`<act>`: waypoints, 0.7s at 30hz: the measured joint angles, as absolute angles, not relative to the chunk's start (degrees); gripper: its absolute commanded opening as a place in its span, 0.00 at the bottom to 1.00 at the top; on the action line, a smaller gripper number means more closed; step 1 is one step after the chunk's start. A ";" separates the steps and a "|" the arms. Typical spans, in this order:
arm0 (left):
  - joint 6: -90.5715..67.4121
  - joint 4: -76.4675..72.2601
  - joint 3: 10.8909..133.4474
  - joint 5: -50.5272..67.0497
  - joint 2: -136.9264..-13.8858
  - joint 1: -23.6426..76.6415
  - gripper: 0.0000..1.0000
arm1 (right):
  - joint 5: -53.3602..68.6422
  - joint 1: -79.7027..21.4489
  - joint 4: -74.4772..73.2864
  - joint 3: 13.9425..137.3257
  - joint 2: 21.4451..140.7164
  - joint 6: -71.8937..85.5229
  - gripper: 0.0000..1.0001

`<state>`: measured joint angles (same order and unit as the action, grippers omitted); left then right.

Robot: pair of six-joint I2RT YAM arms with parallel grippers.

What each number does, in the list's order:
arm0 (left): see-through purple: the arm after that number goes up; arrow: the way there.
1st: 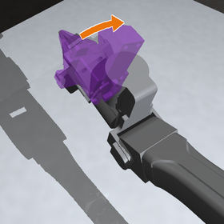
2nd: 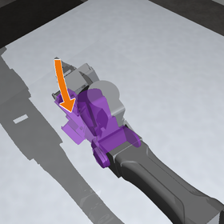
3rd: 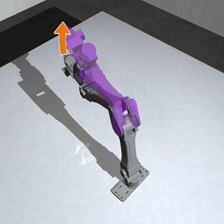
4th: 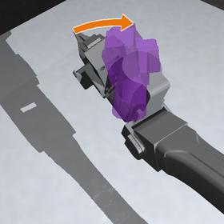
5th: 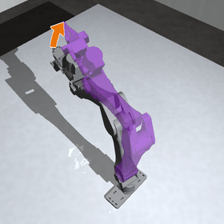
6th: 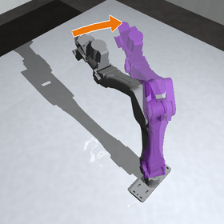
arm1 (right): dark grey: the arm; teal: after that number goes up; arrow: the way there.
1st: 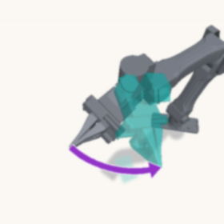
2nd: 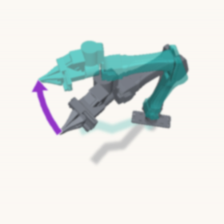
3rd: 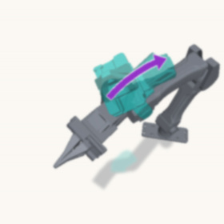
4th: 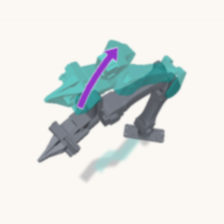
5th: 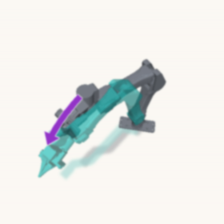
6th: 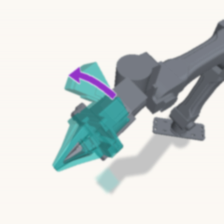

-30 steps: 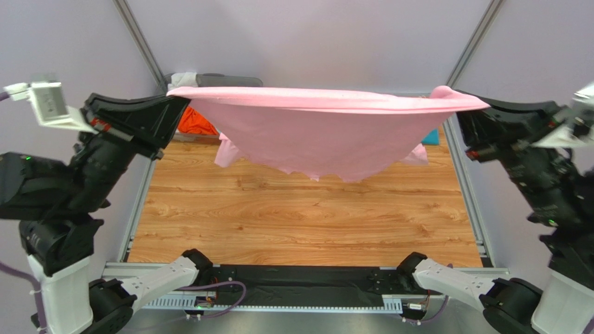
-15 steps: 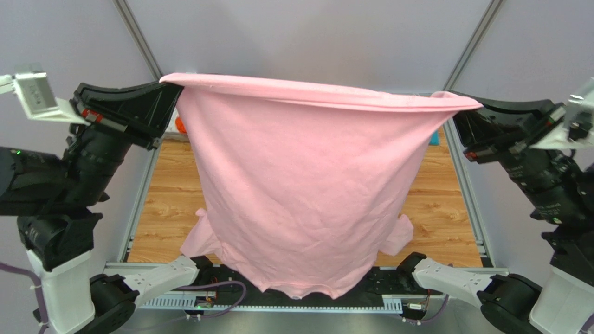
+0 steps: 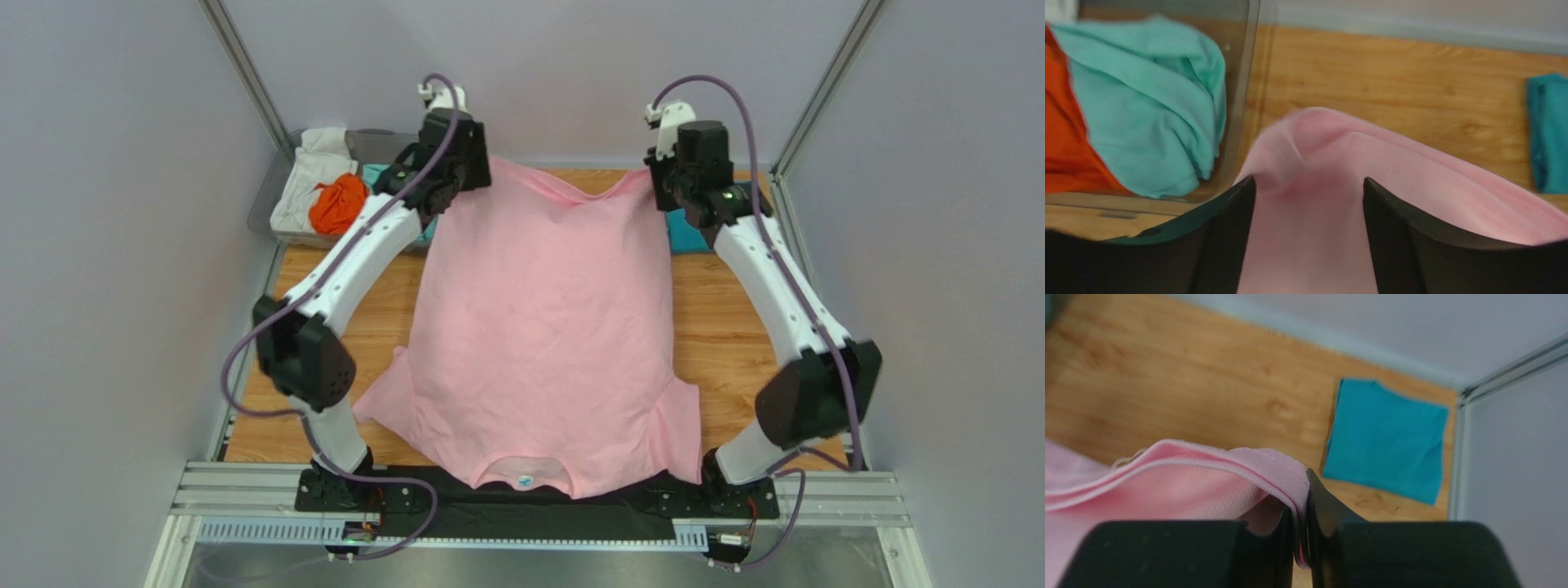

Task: Fold and stack the t-shirts
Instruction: Flatten the tshirt out

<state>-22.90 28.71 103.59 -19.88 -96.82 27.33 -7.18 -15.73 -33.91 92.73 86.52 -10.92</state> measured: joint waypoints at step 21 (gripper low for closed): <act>-31.11 39.51 86.08 -11.40 -98.04 26.87 1.00 | 6.74 -12.75 -40.18 81.60 93.73 3.81 1.00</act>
